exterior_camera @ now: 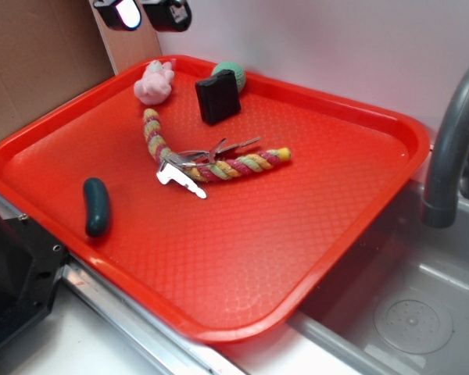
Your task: Grab the black box.
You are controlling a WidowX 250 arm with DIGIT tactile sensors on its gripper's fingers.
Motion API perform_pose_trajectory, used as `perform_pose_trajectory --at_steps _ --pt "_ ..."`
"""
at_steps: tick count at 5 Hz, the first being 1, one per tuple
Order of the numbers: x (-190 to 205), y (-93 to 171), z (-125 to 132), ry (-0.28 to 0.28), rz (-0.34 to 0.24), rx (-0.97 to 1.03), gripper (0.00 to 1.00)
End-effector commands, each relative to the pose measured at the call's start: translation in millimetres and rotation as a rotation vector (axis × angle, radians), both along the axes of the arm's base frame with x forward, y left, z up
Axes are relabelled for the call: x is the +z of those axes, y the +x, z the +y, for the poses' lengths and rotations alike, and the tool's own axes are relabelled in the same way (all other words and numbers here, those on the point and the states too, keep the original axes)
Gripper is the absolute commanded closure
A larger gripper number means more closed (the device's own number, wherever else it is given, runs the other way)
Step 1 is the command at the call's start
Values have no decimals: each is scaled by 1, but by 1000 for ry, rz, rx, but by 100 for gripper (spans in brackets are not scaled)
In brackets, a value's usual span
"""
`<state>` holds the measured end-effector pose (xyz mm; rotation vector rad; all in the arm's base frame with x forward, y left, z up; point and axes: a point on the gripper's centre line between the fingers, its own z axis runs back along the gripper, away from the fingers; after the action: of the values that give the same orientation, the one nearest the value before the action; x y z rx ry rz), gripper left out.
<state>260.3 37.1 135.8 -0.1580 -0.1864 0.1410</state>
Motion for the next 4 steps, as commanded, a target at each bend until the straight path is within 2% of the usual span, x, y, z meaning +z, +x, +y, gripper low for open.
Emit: perform_pose_trajectory --at_steps 1,2,4 --pt "7 3 0 8 -25 -1 0" --pt "-33 20 1 93 0 -108 0" --pt "-77 50 0 106 22 -190 0"
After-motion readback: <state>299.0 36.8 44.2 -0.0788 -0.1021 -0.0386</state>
